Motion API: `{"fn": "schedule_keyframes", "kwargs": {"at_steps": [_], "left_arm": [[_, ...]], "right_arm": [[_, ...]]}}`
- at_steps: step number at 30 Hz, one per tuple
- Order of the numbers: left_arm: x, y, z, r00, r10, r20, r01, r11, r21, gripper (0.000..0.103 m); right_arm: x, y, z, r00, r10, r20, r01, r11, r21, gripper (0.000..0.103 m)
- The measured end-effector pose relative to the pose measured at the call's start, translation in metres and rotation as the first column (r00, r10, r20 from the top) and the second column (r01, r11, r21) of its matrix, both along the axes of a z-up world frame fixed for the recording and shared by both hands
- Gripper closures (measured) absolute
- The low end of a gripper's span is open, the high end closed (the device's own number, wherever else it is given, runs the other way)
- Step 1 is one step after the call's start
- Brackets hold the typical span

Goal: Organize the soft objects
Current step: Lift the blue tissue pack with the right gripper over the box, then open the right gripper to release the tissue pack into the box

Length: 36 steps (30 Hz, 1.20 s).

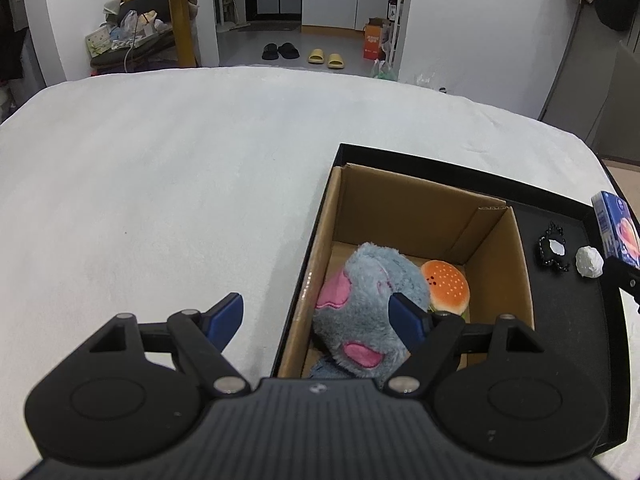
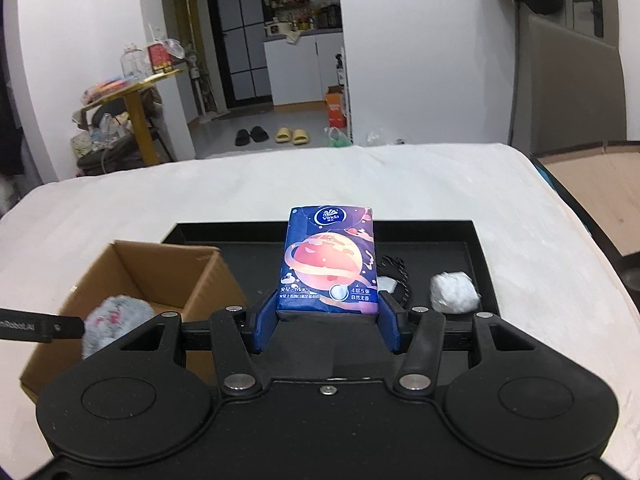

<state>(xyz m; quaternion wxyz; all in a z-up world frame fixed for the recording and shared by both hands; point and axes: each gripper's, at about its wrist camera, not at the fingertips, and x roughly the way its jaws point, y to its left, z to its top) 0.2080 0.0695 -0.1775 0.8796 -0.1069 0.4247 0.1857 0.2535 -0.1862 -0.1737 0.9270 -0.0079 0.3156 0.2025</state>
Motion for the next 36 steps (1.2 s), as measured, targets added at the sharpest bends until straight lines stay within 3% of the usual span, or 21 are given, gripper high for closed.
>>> {"fn": "schedule_keyframes", "kwargs": {"at_steps": [8, 21, 31, 36], "left_arm": [[-0.008, 0.006, 0.0, 1.0, -0.007, 0.012, 0.007, 1.0, -0.028, 0.032], [-0.011, 0.024, -0.01, 1.0, -0.016, 0.006, 0.016, 0.995, -0.102, 0.074], [-0.01, 0.034, -0.018, 0.999, -0.03, -0.011, 0.028, 0.989, -0.145, 0.089], [-0.009, 0.037, -0.02, 0.999, -0.046, -0.008, 0.044, 0.985, -0.167, 0.091]], "right_arm": [[-0.007, 0.021, 0.009, 0.998, 0.062, -0.002, -0.062, 0.998, 0.011, 0.052], [-0.019, 0.057, 0.014, 0.986, 0.163, -0.014, -0.163, 0.987, 0.004, 0.052], [-0.026, 0.077, 0.011, 0.976, 0.215, -0.043, -0.216, 0.976, -0.019, 0.052], [-0.03, 0.086, 0.012, 0.962, 0.262, -0.072, -0.264, 0.965, -0.012, 0.052]]}}
